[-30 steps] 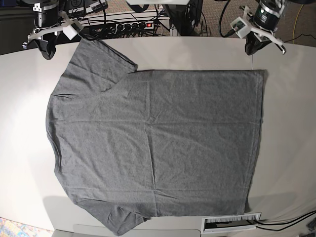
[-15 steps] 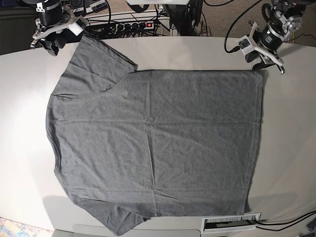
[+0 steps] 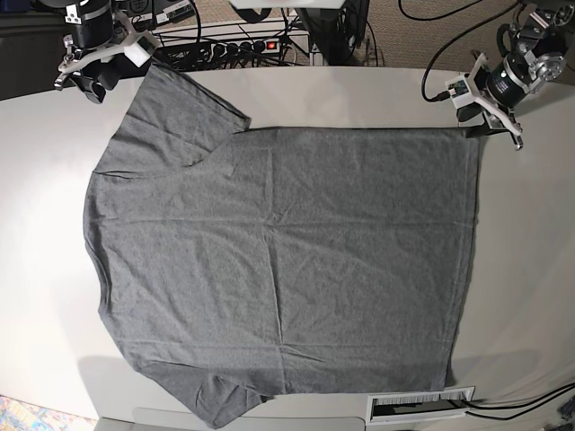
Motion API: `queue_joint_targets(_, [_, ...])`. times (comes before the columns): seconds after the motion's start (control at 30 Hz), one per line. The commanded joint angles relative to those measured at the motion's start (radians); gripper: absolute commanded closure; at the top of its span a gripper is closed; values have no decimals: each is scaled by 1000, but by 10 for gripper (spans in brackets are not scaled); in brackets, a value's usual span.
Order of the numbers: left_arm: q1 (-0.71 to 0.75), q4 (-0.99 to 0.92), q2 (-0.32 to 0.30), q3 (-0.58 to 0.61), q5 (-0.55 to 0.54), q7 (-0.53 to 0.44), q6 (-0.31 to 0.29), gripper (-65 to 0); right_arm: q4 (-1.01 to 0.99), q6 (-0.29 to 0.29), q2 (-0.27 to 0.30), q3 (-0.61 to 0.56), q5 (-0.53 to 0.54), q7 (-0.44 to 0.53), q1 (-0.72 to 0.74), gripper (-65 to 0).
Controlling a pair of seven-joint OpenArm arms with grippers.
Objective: Fold the T-shirt properly
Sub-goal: 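Lower both grippers to the shoulder corners of the grey T-shirt, then grasp the shoulder corners with both grippers and pull them taut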
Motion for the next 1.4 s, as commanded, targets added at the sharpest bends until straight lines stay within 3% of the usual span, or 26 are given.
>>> queue_joint_targets(0.0, [-8, -1, -14, 6, 1, 8, -9, -243, 14, -16, 9, 7, -10, -3, -8, -241])
queue_joint_targets(0.13, [-84, -53, -14, 74, 2, 8, -9, -243, 14, -16, 9, 7, -10, -11, -8, -241])
queue_joint_targets(0.3, [-205, -150, -14, 240, 56, 32, -5, -234, 14, -16, 9, 7, -11, -19, -8, -241])
queue_joint_targets(0.37, [-241, -160, -14, 293, 66, 78, 0, -180, 14, -17, 9, 7, -35, -18, -8, -241])
queue_joint_targets(0.5, [-262, -153, -14, 325, 65, 125, -1, -9, 14, -48, 9, 7, -90, -19, -8, -241])
queue_joint_targets(0.67, [-230, -110, -29, 325, 54, 161, -1, 0, 14, -60, 10, 7, -72, -34, 3, -241])
queue_joint_targets(0.73, [-198, -78, -45, 325, 54, 177, -1, 0, 14, 8, 12, 7, -4, -31, 3, -241])
queue_joint_targets(0.87, [-111, -13, -88, 325, 55, 183, -1, 0, 14, 247, 12, 7, 179, 21, 6, -262])
queue_joint_targets(1.07, [-43, 7, -100, 325, 104, 190, 43, 0, 14, 379, 11, 7, 300, 39, 80, -262])
queue_joint_targets(1.13, [-39, 7, -100, 325, 104, 192, 45, 0, 14, 449, 11, 7, 329, 38, 113, -266])
queue_joint_targets(1.2, [-40, 7, -100, 325, 104, 192, 45, 0, 13, 507, 12, 7, 379, 37, 142, -303])
queue_joint_targets(1.37, [-40, 7, -100, 325, 104, 192, 45, 0, 13, 531, 11, 7, 428, 37, 172, -324])
